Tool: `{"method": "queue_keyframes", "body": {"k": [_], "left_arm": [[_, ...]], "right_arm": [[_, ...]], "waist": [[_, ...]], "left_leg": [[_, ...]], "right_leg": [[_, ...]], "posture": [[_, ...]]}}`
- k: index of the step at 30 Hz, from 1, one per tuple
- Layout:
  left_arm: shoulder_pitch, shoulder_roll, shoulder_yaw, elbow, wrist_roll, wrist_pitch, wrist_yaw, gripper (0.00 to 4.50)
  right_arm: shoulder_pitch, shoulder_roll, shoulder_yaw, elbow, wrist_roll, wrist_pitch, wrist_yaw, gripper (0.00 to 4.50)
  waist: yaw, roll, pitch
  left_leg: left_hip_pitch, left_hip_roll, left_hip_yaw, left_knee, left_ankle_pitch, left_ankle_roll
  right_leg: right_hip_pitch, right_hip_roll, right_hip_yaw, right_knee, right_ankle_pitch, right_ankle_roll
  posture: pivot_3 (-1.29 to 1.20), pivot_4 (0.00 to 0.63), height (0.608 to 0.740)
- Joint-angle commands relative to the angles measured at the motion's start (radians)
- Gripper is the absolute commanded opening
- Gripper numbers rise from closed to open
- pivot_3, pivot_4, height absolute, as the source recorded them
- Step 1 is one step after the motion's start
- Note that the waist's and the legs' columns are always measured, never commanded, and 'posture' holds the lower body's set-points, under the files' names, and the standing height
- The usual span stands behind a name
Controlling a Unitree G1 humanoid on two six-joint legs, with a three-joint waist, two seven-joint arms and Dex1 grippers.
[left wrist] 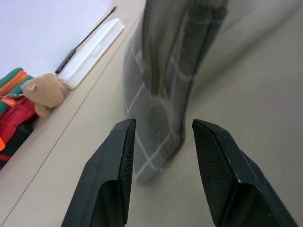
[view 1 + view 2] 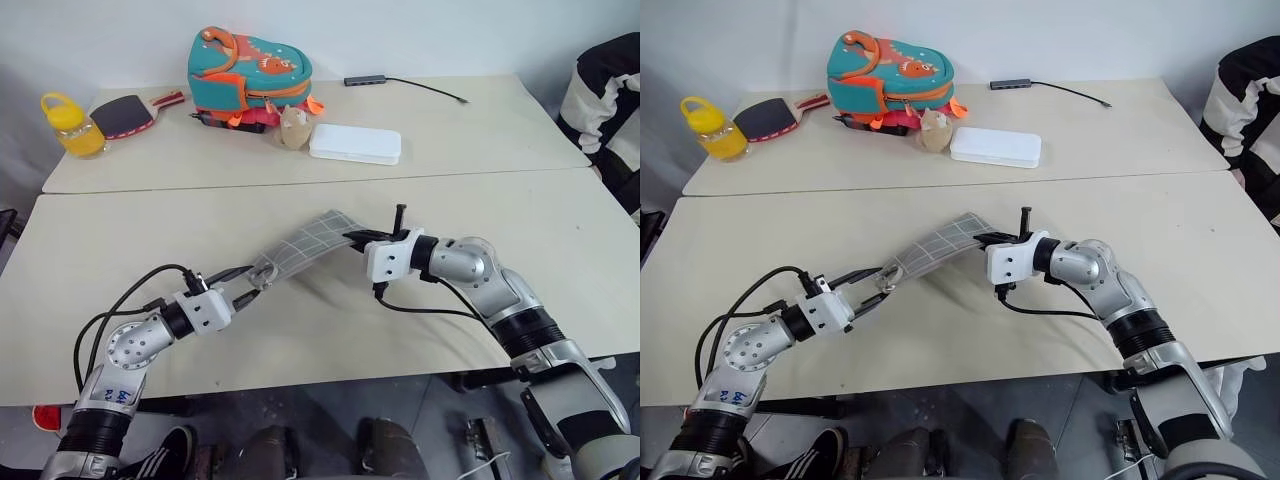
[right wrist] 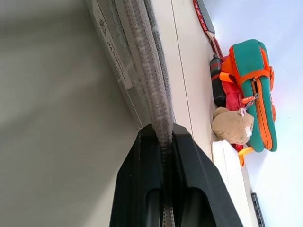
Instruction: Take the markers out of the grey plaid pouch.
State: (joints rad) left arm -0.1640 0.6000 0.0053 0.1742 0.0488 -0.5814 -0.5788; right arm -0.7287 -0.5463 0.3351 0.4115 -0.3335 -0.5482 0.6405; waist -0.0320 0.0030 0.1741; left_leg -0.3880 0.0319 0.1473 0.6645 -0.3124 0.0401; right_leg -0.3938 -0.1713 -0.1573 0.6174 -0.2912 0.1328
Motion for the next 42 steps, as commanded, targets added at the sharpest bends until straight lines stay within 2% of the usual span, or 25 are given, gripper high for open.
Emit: {"method": "queue_keyframes", "body": {"k": [1,4,5,7,12,19,21,25,30,33,35,37,39,42], "left_arm": [[-0.007,-0.004,-0.006,-0.007,-0.018,-0.01,-0.005,1.11],[-0.004,0.004,-0.007,-0.009,-0.015,-0.014,-0.009,0.14],[-0.003,0.006,-0.008,-0.01,-0.021,-0.011,-0.016,0.04],[0.009,0.016,-0.021,-0.042,-0.094,0.066,-0.087,0.04],[0.003,-0.016,-0.022,-0.062,-0.13,0.116,-0.094,0.04],[0.004,-0.021,-0.007,-0.064,-0.069,0.075,-0.041,0.04],[0.002,-0.011,-0.005,-0.06,-0.033,0.045,-0.026,0.04],[-0.011,0.007,-0.002,-0.048,0.043,-0.006,0.015,0.0],[-0.033,0.034,-0.007,-0.035,0.175,-0.055,0.091,0.0],[-0.047,0.05,-0.018,-0.019,0.241,-0.084,0.13,0.0],[-0.056,0.058,-0.043,-0.013,0.303,-0.118,0.156,0.0],[-0.065,0.054,-0.06,-0.01,0.342,-0.137,0.178,0.0],[-0.076,0.05,-0.078,-0.005,0.387,-0.137,0.2,0.0],[-0.095,0.048,-0.105,0.002,0.43,-0.143,0.225,0.0]], "right_arm": [[0.003,-0.001,-0.027,-0.046,0.026,0.001,-0.002,0.0],[0.006,-0.003,-0.029,-0.049,0.028,0.006,-0.001,0.0],[0.006,-0.004,-0.03,-0.047,0.029,0.006,-0.001,0.0],[0.007,-0.007,-0.032,-0.042,0.032,0.004,0.0,0.0],[0.014,-0.015,-0.038,-0.025,0.046,-0.002,0.005,0.0],[0.025,-0.003,-0.047,-0.05,0.093,0.042,0.037,0.0],[0.046,0.007,-0.061,-0.076,0.181,0.09,0.098,0.0],[0.077,0.015,-0.101,-0.133,0.314,0.206,0.179,1.15],[0.137,-0.059,-0.167,-0.293,0.53,0.522,0.352,2.85],[0.175,-0.128,-0.221,-0.45,0.714,0.765,0.446,2.85],[0.149,-0.114,-0.269,-0.576,0.875,0.973,0.396,2.85],[0.116,-0.069,-0.288,-0.65,0.964,1.107,0.319,2.85],[0.097,0.016,-0.271,-0.658,0.946,1.17,0.199,2.85],[0.104,0.092,-0.186,-0.66,0.882,1.225,0.12,2.85]], "waist": [[0.0,0.0,0.0],[0.0,0.0,0.0],[-0.001,0.0,0.0],[-0.001,0.0,0.0],[0.0,0.0,0.0],[0.0,0.0,0.0],[0.002,0.0,0.0],[0.001,0.0,0.0],[0.007,0.0,0.0],[0.007,0.0,0.0],[0.007,0.0,0.0],[0.002,0.0,0.0],[0.001,0.0,0.0],[0.008,0.0,0.0]], "left_leg": [[0.0,0.0,0.0,0.0,0.0,0.0],[0.0,0.0,0.0,0.0,0.0,0.0],[0.0,0.0,0.0,0.0,0.0,0.0],[0.0,0.0,0.0,0.0,0.0,0.0],[0.0,0.0,0.0,0.0,0.0,0.0],[0.0,0.0,0.0,0.0,0.0,0.0],[0.0,0.0,0.0,0.0,0.0,0.0],[0.0,0.0,0.0,0.001,0.0,0.0],[0.0,0.0,-0.001,0.001,0.0,0.0],[-0.001,0.0,-0.002,0.001,0.0,0.001],[-0.001,0.0,-0.002,0.0,0.0,0.001],[-0.001,0.0,-0.002,0.001,0.0,0.001],[0.0,0.001,-0.001,0.001,0.0,0.0],[0.001,0.001,-0.001,0.001,0.0,0.0]], "right_leg": [[0.0,0.0,0.0,0.0,0.0,0.0],[0.0,0.0,0.0,0.0,0.0,0.0],[0.0,0.0,0.0,0.0,0.0,0.0],[0.0,0.0,0.0,0.0,0.0,0.0],[0.0,0.0,0.0,0.0,0.0,0.0],[0.0,0.0,0.0,0.0,0.0,0.0],[0.0,0.0,0.0,0.0,0.0,0.0],[0.001,0.0,0.0,0.0,0.0,0.0],[0.001,0.0,-0.001,-0.001,0.0,0.0],[0.001,-0.001,-0.001,-0.001,0.0,0.0],[0.0,-0.001,-0.001,-0.001,0.0,0.0],[0.0,-0.001,-0.001,-0.001,0.0,0.0],[0.0,-0.001,-0.001,-0.001,0.0,-0.001],[0.0,-0.002,-0.001,0.001,0.0,-0.002]], "posture": [[0.0,0.15,0.74],[0.0,0.15,0.74],[0.0,0.15,0.74],[0.0,0.15,0.74],[0.0,0.15,0.74],[0.0,0.15,0.74],[0.0,0.15,0.74],[0.0,0.15,0.74],[0.0,0.15,0.74],[0.0,0.15,0.74],[0.0,0.15,0.74],[0.0,0.15,0.74],[0.0,0.15,0.74],[0.0,0.15,0.74]]}}
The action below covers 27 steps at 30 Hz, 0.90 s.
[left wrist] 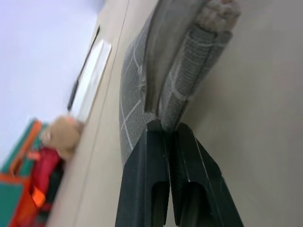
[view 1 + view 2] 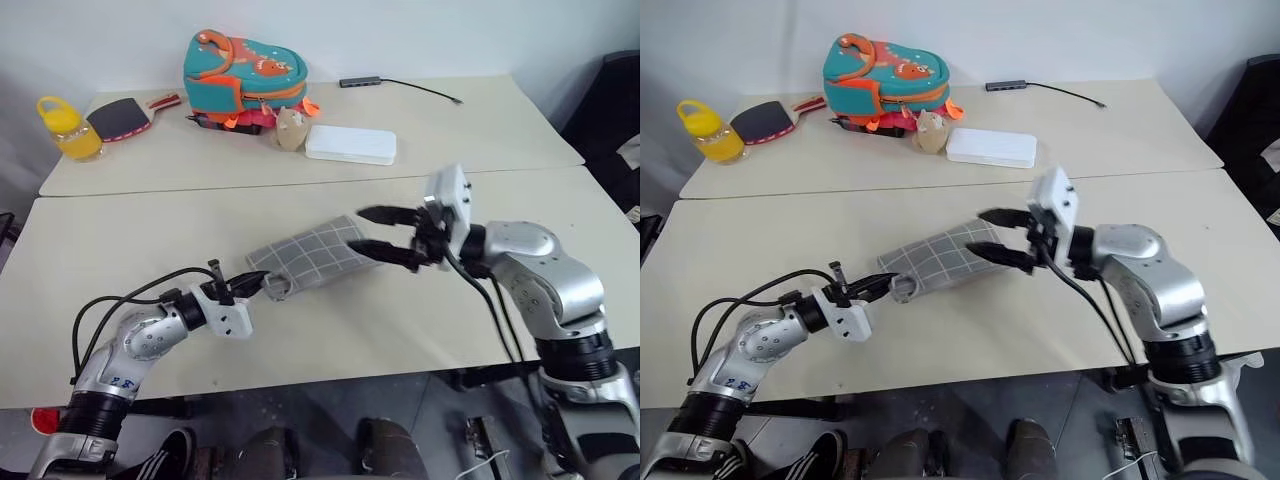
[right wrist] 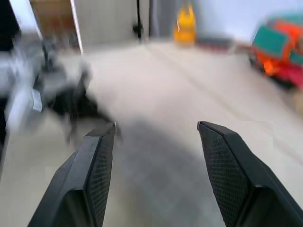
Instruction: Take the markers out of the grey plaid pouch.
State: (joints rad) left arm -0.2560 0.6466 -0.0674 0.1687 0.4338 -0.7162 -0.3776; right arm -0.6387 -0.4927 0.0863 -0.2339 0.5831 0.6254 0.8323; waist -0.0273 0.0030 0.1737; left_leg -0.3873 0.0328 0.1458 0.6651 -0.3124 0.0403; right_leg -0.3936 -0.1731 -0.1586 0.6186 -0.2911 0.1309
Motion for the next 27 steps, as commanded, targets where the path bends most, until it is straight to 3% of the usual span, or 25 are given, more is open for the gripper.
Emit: {"method": "queue_keyframes", "body": {"k": [1,9,20,24,27], "left_arm": [[-0.009,0.003,-0.039,0.013,0.05,-0.011,0.027,0.0],[-0.017,0.0,-0.077,-0.013,0.085,0.009,0.047,0.0],[-0.007,-0.003,-0.085,-0.051,0.094,0.041,0.062,0.0],[-0.001,-0.007,-0.085,-0.068,0.084,0.055,0.058,0.0],[0.004,-0.012,-0.081,-0.07,0.067,0.071,0.054,0.0]], "right_arm": [[0.015,0.051,0.078,-0.012,-0.053,0.051,-0.081,2.85],[0.033,0.183,0.139,-0.003,-0.065,0.156,-0.179,2.85],[0.055,0.074,0.278,0.038,-0.236,0.108,-0.105,2.85],[0.053,0.102,0.245,0.046,-0.224,0.114,-0.109,1.93],[0.055,0.106,0.236,0.041,-0.226,0.102,-0.1,0.87]], "waist": [[0.008,0.0,0.0],[0.023,0.0,0.0],[0.025,0.0,0.0],[0.025,0.0,0.0],[0.025,0.0,0.0]], "left_leg": [[0.0,-0.001,0.0,0.0,0.0,0.0],[-0.001,-0.004,0.0,0.001,-0.001,0.003],[-0.001,-0.004,0.001,0.001,-0.001,0.003],[-0.001,-0.004,0.001,0.001,-0.001,0.003],[-0.001,-0.004,0.001,0.001,-0.001,0.003]], "right_leg": [[0.0,-0.001,0.0,0.001,0.0,0.0],[0.0,-0.004,-0.002,0.001,0.0,0.001],[0.0,-0.004,-0.002,0.001,0.0,0.001],[0.0,-0.004,-0.002,0.001,0.0,0.001],[0.0,-0.004,-0.002,0.001,0.0,0.001]], "posture": [[0.0,0.15,0.74],[0.0,0.15,0.74],[0.0,0.15,0.74],[0.0,0.15,0.74],[0.0,0.15,0.74]]}}
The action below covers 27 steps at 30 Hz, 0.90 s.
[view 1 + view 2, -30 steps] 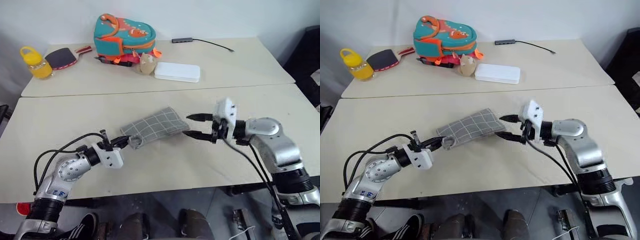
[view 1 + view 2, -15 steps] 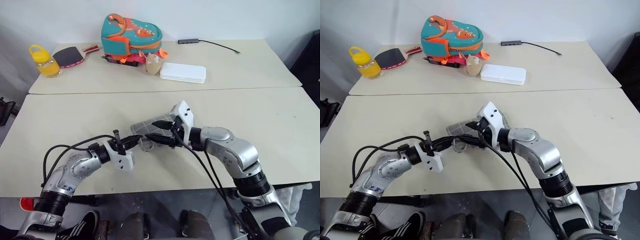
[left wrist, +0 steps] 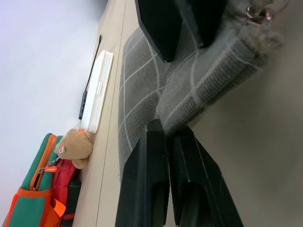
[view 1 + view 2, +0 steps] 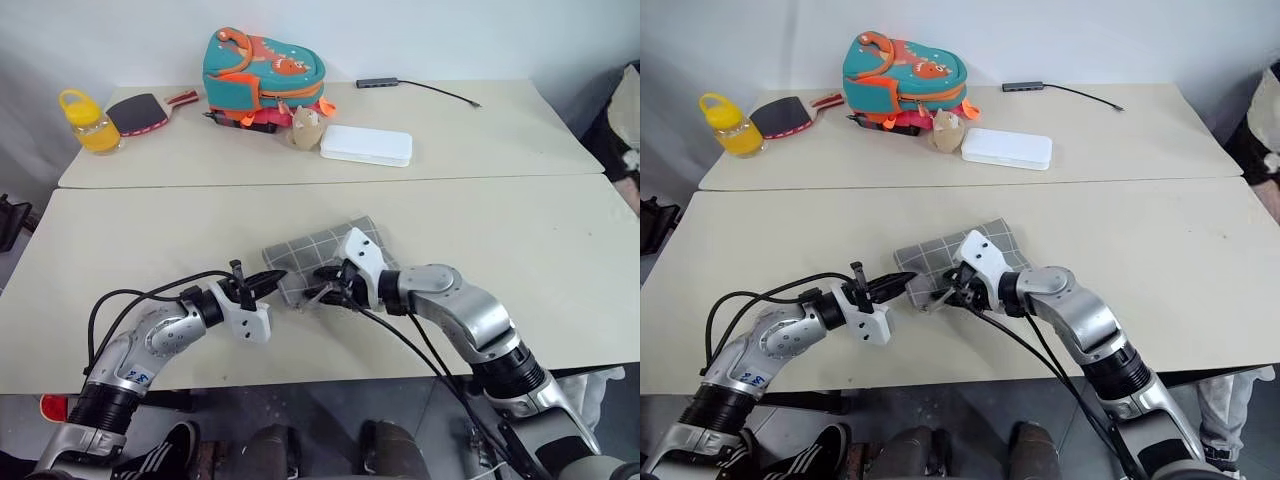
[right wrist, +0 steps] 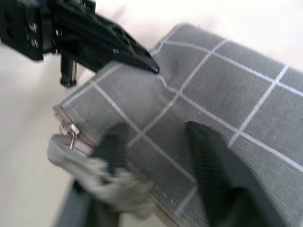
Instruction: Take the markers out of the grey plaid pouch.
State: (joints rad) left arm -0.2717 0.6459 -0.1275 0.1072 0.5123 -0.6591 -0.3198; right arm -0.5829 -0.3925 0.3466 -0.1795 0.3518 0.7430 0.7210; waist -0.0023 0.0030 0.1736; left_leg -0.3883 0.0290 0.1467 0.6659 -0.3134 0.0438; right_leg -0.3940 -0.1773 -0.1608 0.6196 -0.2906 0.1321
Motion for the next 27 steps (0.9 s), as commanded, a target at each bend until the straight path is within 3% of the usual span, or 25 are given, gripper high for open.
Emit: {"method": "queue_keyframes", "body": {"k": [1,2,3,8,14,27], "left_arm": [[0.022,-0.013,-0.02,-0.009,-0.018,0.02,-0.005,0.0],[0.023,-0.015,-0.016,-0.008,-0.036,0.027,-0.009,0.0],[0.025,-0.018,-0.01,-0.009,-0.057,0.034,-0.014,0.0],[0.048,-0.054,0.035,-0.04,-0.308,0.126,-0.099,0.0],[0.078,-0.025,0.079,-0.031,-0.514,0.153,-0.227,0.0],[0.077,0.018,0.162,0.057,-0.609,0.109,-0.339,0.0]], "right_arm": [[0.001,0.007,-0.028,-0.016,0.007,-0.017,0.014,0.46],[0.001,0.005,-0.033,-0.018,0.008,-0.02,0.018,0.1],[0.001,0.003,-0.041,-0.021,0.012,-0.025,0.023,0.02],[0.01,-0.026,-0.172,-0.025,0.075,-0.037,0.049,0.02],[0.039,-0.072,-0.271,0.007,0.095,-0.08,0.082,0.02],[0.049,-0.234,-0.382,0.232,0.03,-0.252,0.15,0.02]], "waist": [[0.0,0.0,0.0],[0.0,0.0,0.0],[0.0,0.0,0.0],[-0.002,0.0,0.0],[-0.005,-0.001,0.001],[-0.014,-0.002,0.001]], "left_leg": [[0.0,0.0,0.0,0.0,0.0,0.0],[0.0,0.0,0.0,0.0,0.0,0.0],[0.0,0.0,0.0,0.0,0.0,0.0],[-0.001,0.0,0.0,0.0,0.0,0.0],[-0.002,0.001,0.0,-0.001,0.0,0.0],[-0.003,0.002,0.001,-0.002,0.0,-0.001]], "right_leg": [[0.0,0.0,0.0,0.0,0.0,0.0],[0.0,0.0,0.0,0.0,0.0,0.0],[0.0,0.0,0.0,0.0,0.0,0.0],[0.0,0.0,0.0,-0.001,0.0,0.0],[0.0,0.002,-0.001,-0.003,0.0,0.0],[0.0,0.003,-0.001,-0.008,0.0,0.001]], "posture": [[0.0,0.15,0.74],[0.0,0.15,0.74],[0.0,0.15,0.74],[0.0,0.15,0.74],[0.0,0.15,0.74],[0.0,0.15,0.74]]}}
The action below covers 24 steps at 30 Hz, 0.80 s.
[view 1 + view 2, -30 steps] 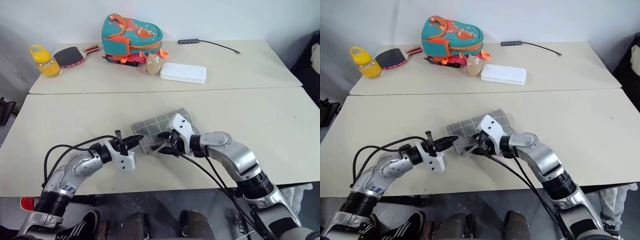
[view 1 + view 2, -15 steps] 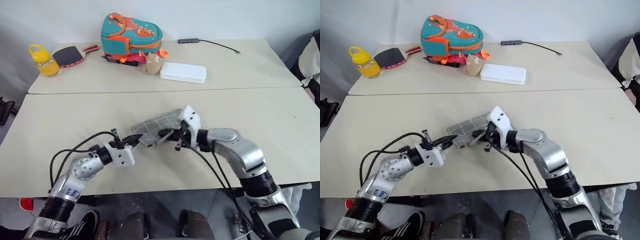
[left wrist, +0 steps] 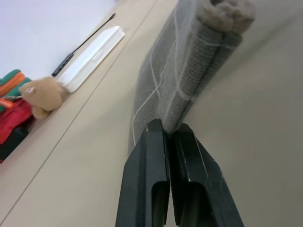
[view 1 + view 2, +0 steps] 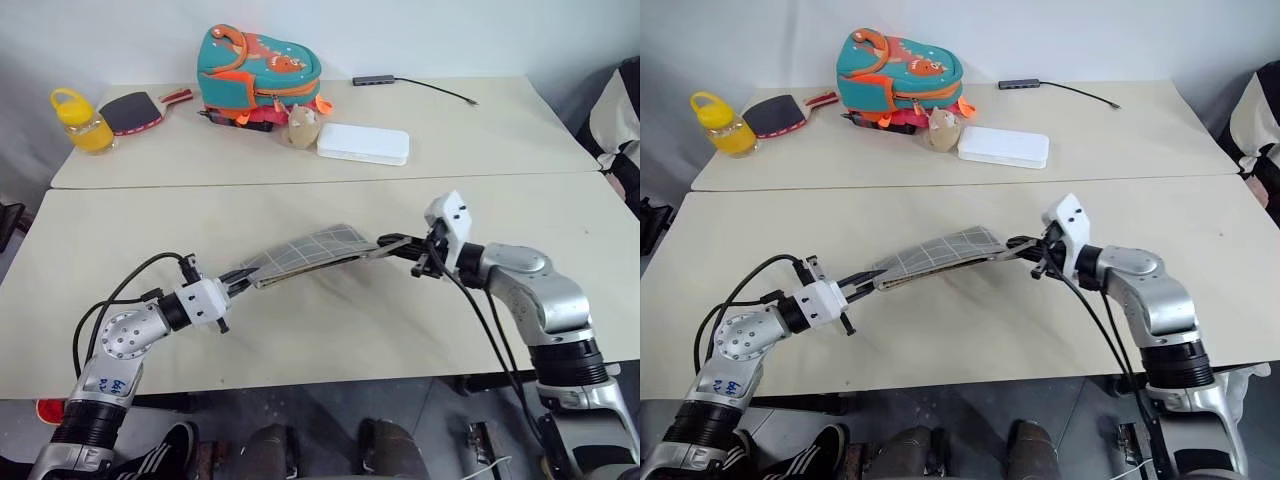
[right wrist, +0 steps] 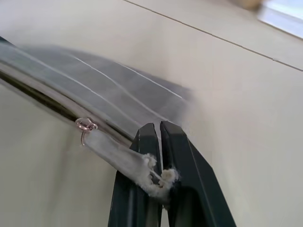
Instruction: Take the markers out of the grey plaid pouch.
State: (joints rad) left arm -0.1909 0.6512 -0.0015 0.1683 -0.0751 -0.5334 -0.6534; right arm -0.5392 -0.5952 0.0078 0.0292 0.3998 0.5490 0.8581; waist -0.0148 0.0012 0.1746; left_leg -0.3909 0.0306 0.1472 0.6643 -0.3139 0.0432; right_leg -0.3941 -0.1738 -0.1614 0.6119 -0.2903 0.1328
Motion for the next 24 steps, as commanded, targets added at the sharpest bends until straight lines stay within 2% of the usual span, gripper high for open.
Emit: {"method": "queue_keyframes", "body": {"k": [1,8,12,14,19,24], "left_arm": [[-0.005,0.009,0.035,-0.002,-0.021,-0.018,-0.006,0.0],[-0.006,-0.007,0.028,0.0,-0.018,-0.024,-0.005,0.0],[-0.002,-0.015,0.024,-0.004,-0.019,-0.025,-0.007,0.0],[-0.003,-0.017,0.025,0.002,-0.017,-0.026,-0.005,0.0],[-0.009,-0.02,0.026,0.013,-0.017,-0.033,-0.007,0.0],[-0.02,-0.026,0.018,0.032,-0.018,-0.04,-0.014,0.0]], "right_arm": [[0.01,-0.03,-0.044,0.034,-0.022,-0.073,0.014,0.02],[0.041,-0.022,-0.037,0.035,-0.021,-0.091,0.032,0.02],[0.098,-0.061,-0.036,-0.055,0.034,-0.026,0.105,1.05],[0.152,-0.132,-0.021,-0.094,0.029,-0.006,0.174,1.65],[0.246,-0.228,-0.044,-0.171,0.074,0.045,0.25,1.65],[0.267,-0.237,-0.093,-0.217,0.131,0.059,0.263,1.65]], "waist": [[-0.003,0.0,0.0],[-0.013,0.0,0.0],[-0.011,0.0,0.0],[-0.008,0.0,0.0],[-0.004,-0.001,0.001],[-0.011,-0.001,0.001]], "left_leg": [[0.0,0.0,0.0,0.0,0.0,0.0],[0.0,0.0,0.0,0.0,0.0,0.0],[0.0,0.0,0.0,0.0,0.0,0.0],[0.0,0.0,-0.001,0.0,0.0,0.0],[0.0,0.0,0.0,0.0,0.0,0.001],[0.0,0.0,0.0,0.0,0.0,0.0]], "right_leg": [[0.0,0.0,0.0,0.0,0.0,0.0],[0.0,0.0,0.0,0.0,0.0,0.0],[0.0,0.0,0.0,0.0,0.0,0.0],[0.0,0.0,0.0,0.0,0.0,0.0],[0.002,0.0,0.0,-0.003,0.001,0.002],[0.001,0.0,0.001,-0.003,0.001,0.001]], "posture": [[0.0,0.15,0.74],[0.0,0.15,0.74],[0.0,0.15,0.74],[0.0,0.15,0.74],[0.0,0.15,0.74],[0.0,0.15,0.74]]}}
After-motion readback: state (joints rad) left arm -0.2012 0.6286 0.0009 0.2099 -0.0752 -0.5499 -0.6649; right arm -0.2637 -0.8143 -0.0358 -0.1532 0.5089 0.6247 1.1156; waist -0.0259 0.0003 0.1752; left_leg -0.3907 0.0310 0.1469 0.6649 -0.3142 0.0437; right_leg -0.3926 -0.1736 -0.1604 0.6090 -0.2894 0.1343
